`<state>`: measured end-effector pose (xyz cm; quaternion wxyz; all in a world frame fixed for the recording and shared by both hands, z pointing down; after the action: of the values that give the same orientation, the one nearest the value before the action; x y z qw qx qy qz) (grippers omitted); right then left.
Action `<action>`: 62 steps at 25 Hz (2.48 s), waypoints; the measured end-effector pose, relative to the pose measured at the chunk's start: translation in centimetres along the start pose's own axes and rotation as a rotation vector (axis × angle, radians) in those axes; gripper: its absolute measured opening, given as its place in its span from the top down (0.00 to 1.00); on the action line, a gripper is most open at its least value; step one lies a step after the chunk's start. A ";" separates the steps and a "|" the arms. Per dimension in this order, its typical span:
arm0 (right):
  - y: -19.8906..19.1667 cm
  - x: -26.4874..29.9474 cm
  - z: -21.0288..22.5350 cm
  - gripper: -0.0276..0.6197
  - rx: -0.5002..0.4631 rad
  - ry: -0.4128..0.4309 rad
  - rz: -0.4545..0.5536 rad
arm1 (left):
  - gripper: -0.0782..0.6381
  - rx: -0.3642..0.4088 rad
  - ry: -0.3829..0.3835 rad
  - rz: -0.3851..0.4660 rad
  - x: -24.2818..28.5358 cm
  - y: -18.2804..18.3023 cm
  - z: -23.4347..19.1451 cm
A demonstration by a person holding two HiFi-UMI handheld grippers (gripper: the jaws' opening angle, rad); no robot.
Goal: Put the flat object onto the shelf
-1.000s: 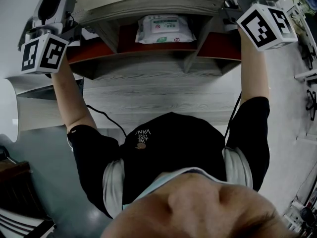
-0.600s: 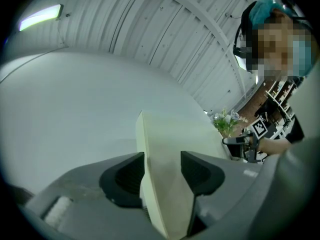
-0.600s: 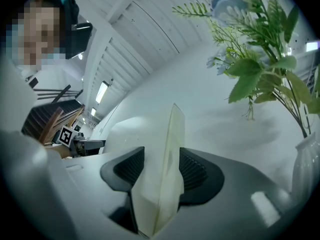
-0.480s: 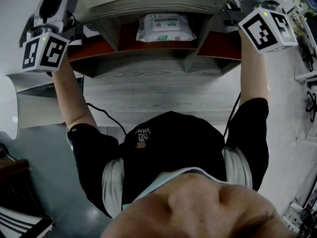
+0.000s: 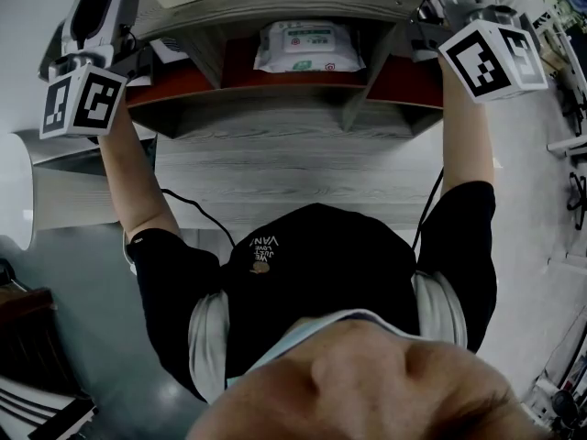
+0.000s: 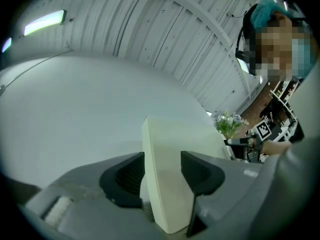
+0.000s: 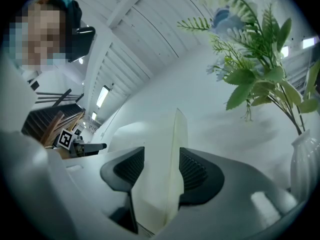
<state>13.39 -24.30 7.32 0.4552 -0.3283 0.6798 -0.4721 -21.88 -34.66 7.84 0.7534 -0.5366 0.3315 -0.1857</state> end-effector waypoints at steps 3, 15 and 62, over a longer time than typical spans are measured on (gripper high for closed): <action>0.0 -0.5 -0.3 0.64 0.003 0.005 0.009 | 0.58 -0.004 0.021 0.004 -0.8 -0.1 0.0; -1.0 -3.0 -1.9 0.75 0.021 0.012 0.006 | 0.68 -0.036 0.021 -0.037 -3.5 -1.9 2.2; -11.4 -8.7 -6.3 0.96 0.277 0.271 -0.135 | 0.89 -0.131 0.227 -0.221 -11.2 -9.8 12.6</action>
<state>10.90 -18.38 21.65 0.3676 -0.2406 0.6400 -0.6303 -20.29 -22.34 22.96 0.6497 -0.5932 0.3648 -0.3048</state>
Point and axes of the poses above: the fingertips, and each gripper's own axes: x forward along the fingers, z to its right, y out of its top, the point moved 6 cm from there along -x, backward along the fingers, and after that the axes turned 9 degrees about -z, right-handed, at the moved point
